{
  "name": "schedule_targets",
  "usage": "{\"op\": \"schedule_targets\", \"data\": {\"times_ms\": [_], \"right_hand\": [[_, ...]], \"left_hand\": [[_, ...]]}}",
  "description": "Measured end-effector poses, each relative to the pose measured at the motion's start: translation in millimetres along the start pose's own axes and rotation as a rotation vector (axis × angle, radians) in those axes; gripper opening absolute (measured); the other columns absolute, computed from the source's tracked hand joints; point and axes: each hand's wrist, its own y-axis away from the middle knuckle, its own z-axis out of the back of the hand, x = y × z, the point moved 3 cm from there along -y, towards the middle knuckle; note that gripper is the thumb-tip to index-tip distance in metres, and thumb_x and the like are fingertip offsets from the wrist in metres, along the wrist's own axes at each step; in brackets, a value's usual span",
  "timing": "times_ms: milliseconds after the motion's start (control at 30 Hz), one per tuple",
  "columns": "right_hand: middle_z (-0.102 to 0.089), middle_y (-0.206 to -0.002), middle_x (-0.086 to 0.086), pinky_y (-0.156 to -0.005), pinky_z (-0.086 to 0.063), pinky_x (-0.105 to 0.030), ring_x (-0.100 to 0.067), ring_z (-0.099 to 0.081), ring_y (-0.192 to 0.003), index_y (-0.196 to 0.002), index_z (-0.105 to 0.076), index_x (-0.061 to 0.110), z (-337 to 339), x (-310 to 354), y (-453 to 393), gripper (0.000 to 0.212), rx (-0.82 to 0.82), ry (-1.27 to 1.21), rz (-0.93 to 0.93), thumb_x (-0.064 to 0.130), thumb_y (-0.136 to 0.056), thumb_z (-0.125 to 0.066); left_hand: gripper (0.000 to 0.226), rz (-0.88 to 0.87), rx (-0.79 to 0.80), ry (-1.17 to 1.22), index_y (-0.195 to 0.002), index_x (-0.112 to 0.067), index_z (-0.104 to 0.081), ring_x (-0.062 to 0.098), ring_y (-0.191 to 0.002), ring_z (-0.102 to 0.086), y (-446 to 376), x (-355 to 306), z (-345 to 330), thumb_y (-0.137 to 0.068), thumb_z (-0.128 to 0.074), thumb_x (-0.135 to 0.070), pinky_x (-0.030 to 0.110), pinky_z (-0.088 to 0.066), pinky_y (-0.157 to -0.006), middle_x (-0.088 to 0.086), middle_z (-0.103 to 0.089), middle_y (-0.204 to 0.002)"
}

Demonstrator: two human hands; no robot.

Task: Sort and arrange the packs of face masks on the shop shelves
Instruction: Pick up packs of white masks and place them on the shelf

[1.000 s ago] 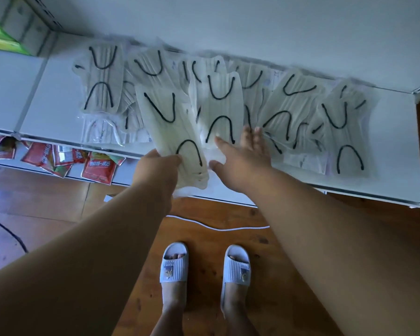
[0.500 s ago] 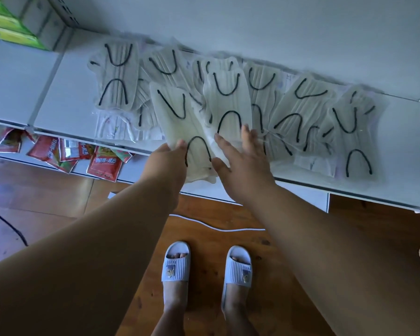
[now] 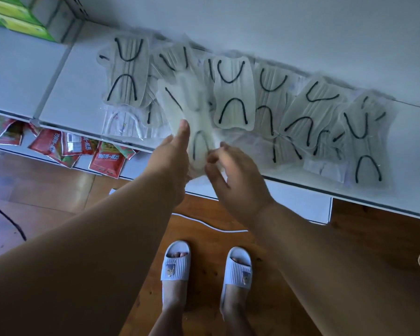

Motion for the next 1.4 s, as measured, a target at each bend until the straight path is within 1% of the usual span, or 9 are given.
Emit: {"op": "schedule_targets", "data": {"times_ms": [100,200,300,667,767,900,1100,1267,1400], "right_hand": [[-0.058,-0.129,-0.019,-0.107,-0.038,-0.051,-0.037,-0.045,-0.132,-0.113,-0.064,0.010,-1,-2,-14,0.037,-0.016,0.048,-0.007,0.035,-0.100,-0.039],[-0.001,-0.165,-0.017,-0.121,-0.002,-0.047,-0.033,0.006,-0.152,-0.152,-0.030,0.038,1,-23,-45,0.050,0.151,0.279,-0.318,0.048,-0.103,-0.032],[0.017,-0.164,-0.010,-0.121,0.012,-0.048,-0.031,0.025,-0.148,-0.157,-0.006,0.037,-3,-40,-65,0.058,0.390,0.486,-0.468,0.053,-0.103,-0.022],[-0.042,-0.152,-0.016,-0.123,-0.014,-0.044,-0.029,-0.024,-0.149,-0.143,-0.044,-0.003,13,11,-21,0.053,-0.122,0.029,-0.221,0.026,-0.101,-0.032],[-0.056,-0.140,-0.016,-0.118,-0.027,-0.051,-0.033,-0.037,-0.143,-0.134,-0.056,-0.001,14,30,10,0.048,-0.091,0.087,-0.078,0.027,-0.102,-0.034],[-0.059,-0.138,-0.008,-0.116,-0.031,-0.045,-0.025,-0.041,-0.141,-0.131,-0.062,0.008,20,53,61,0.048,0.012,0.105,-0.013,0.034,-0.103,-0.033],[-0.059,-0.118,0.013,-0.091,-0.049,-0.030,0.003,-0.057,-0.105,-0.118,-0.055,0.028,69,87,106,0.031,-0.200,-0.455,-0.505,0.042,-0.092,-0.062],[-0.075,-0.098,-0.012,-0.087,-0.054,-0.062,-0.034,-0.072,-0.093,-0.106,-0.063,0.011,85,102,148,0.034,-0.197,-1.066,-0.912,0.020,-0.078,-0.080],[-0.075,-0.097,-0.015,-0.083,-0.057,-0.058,-0.036,-0.072,-0.091,-0.106,-0.067,0.008,108,116,200,0.020,-0.267,-1.175,-0.900,0.005,-0.087,-0.069]], "left_hand": [[0.010,-0.071,-0.079,-0.116,-0.096,-0.019,-0.058,0.011,-0.064,-0.062,-10,0,5,-0.097,-0.062,-0.029,0.021,-0.049,-0.056,0.000,-0.060,-0.079],[0.010,-0.114,-0.137,-0.191,-0.090,-0.018,-0.054,0.017,-0.066,-0.054,-14,4,13,-0.096,-0.062,-0.019,0.025,-0.038,-0.054,-0.001,-0.055,-0.075],[0.007,-0.119,-0.122,-0.191,-0.094,-0.019,-0.054,0.019,-0.071,-0.055,-18,8,17,-0.097,-0.061,-0.019,0.025,-0.039,-0.057,-0.002,-0.056,-0.076],[0.009,-0.101,-0.025,-0.027,-0.093,-0.028,-0.053,0.020,-0.089,-0.061,3,-8,17,-0.102,-0.054,-0.027,0.036,-0.051,-0.089,-0.007,-0.058,-0.087],[0.016,-0.112,0.105,0.069,-0.101,-0.028,-0.053,0.015,-0.082,-0.060,23,-14,15,-0.101,-0.052,-0.045,0.031,-0.051,-0.077,-0.009,-0.058,-0.089],[0.019,-0.132,0.161,-0.083,-0.088,-0.023,-0.060,0.031,-0.093,-0.068,53,-8,19,-0.087,-0.070,-0.039,0.050,-0.056,-0.092,0.003,-0.068,-0.089],[0.026,-0.159,0.142,-0.180,-0.088,-0.032,-0.071,0.033,-0.086,-0.073,124,4,42,-0.066,-0.068,-0.019,0.058,-0.059,-0.083,0.008,-0.076,-0.087],[0.023,-0.251,0.187,-0.259,-0.093,-0.023,-0.069,0.022,-0.079,-0.074,185,37,52,-0.074,-0.080,-0.018,0.051,-0.061,-0.076,0.000,-0.076,-0.083],[0.011,-0.294,0.224,-0.208,-0.096,-0.023,-0.071,0.022,-0.084,-0.075,235,65,46,-0.087,-0.075,-0.029,0.044,-0.061,-0.078,0.001,-0.077,-0.087]]}}
